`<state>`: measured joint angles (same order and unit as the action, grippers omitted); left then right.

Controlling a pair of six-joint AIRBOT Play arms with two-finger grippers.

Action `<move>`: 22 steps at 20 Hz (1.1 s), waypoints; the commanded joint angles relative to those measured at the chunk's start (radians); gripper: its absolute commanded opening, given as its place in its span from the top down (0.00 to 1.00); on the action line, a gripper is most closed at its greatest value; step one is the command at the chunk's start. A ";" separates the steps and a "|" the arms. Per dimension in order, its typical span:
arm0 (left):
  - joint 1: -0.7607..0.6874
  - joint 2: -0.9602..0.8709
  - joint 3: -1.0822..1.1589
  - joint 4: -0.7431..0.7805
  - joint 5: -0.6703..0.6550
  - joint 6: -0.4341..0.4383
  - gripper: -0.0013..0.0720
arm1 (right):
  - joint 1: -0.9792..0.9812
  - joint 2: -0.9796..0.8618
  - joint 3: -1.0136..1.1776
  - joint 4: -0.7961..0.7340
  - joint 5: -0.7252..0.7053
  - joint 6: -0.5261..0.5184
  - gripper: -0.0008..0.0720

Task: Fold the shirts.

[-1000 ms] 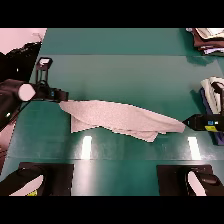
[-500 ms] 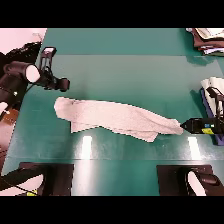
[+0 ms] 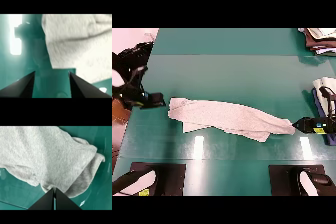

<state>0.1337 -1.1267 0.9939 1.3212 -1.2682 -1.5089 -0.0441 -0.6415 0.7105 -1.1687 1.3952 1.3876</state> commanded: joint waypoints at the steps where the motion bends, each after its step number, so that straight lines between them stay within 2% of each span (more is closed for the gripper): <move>1: 0.034 0.073 -0.207 -0.178 0.006 0.070 0.30 | 0.000 0.000 0.000 0.000 -0.040 0.002 0.97; 9: 0.034 0.078 -0.461 -0.449 0.183 0.183 0.30 | 0.000 0.000 0.000 0.027 -0.053 0.004 0.97; 19: 0.031 0.077 -0.544 -0.496 0.275 0.186 0.30 | 0.000 0.000 -0.001 0.040 -0.054 0.026 0.97; 22: -0.059 0.073 -0.545 -0.495 0.318 0.184 0.30 | 0.000 0.000 -0.001 0.051 -0.064 0.026 0.97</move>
<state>0.1314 -1.0496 0.4549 0.8185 -1.0096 -1.3254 -0.0441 -0.6415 0.7101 -1.1282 1.3369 1.4097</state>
